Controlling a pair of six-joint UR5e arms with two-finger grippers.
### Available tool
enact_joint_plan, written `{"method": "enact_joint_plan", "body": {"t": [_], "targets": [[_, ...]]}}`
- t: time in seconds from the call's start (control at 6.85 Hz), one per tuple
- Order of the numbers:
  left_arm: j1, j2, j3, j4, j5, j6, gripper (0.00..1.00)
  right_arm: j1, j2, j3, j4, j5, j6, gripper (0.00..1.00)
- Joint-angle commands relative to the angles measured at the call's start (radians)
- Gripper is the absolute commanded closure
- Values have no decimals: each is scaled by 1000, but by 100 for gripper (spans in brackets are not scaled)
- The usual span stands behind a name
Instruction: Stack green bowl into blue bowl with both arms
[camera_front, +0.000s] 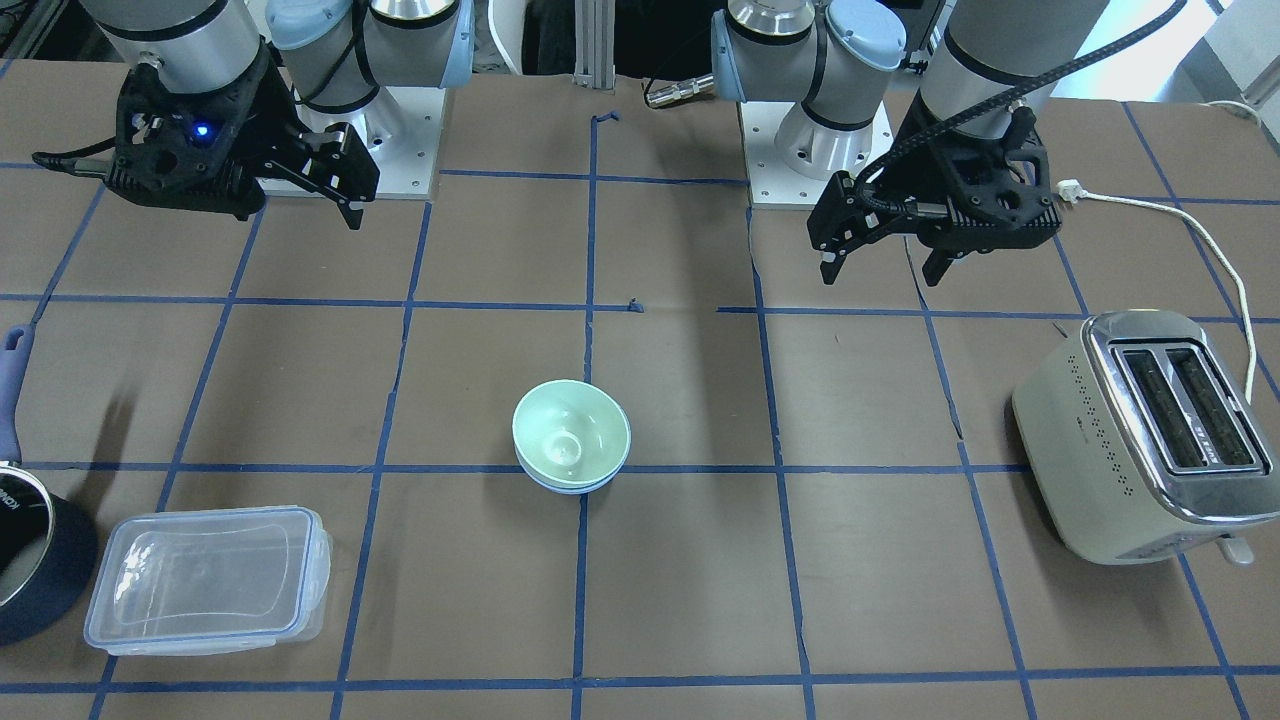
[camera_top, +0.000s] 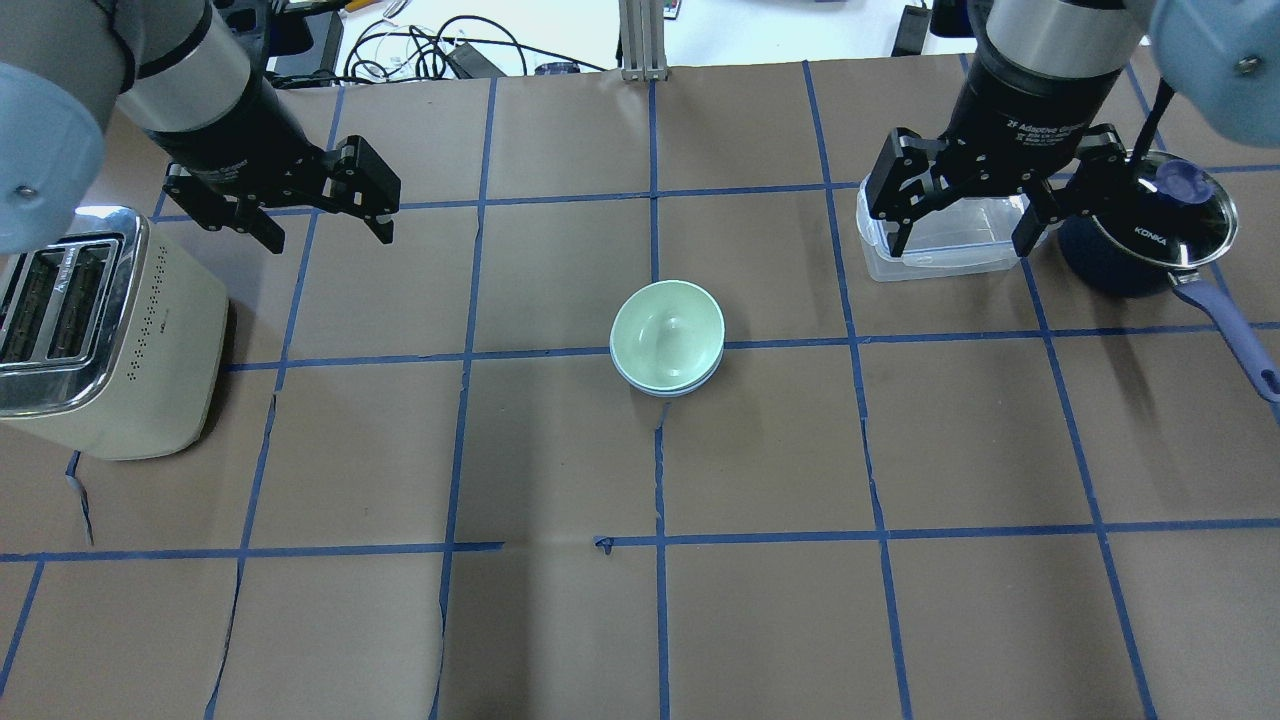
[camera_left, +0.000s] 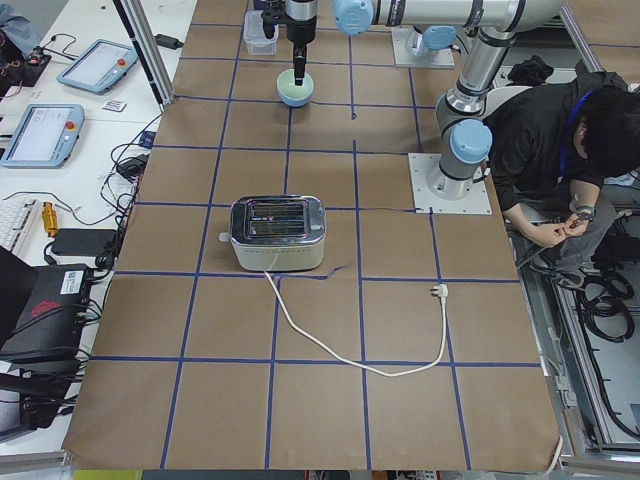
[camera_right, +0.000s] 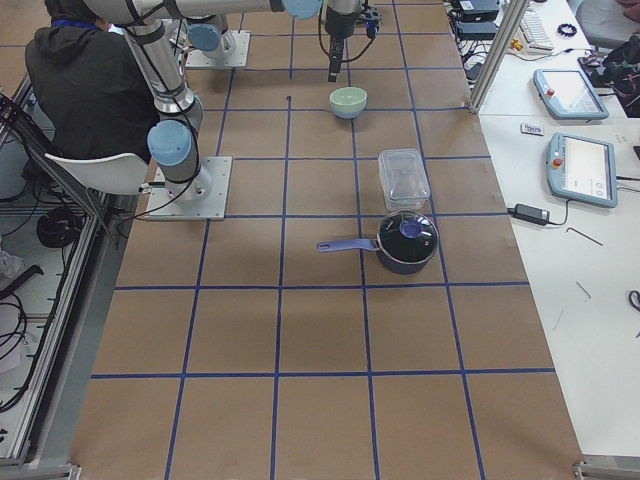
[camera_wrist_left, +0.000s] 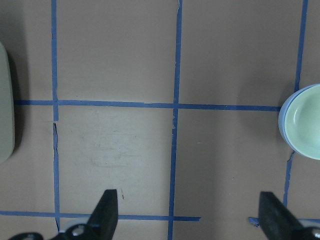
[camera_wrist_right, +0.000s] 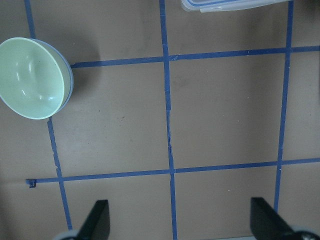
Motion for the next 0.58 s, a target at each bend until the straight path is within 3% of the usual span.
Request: {"method": "enact_joint_plan", "body": {"t": [0.0,0.44], "targets": [[0,0,-1,0,0,0,0,-17,-2,-5,-3,-3,3,0],[0,0,-1,0,0,-3,0,-23,-3,-5,-1,-3,3,0]]}}
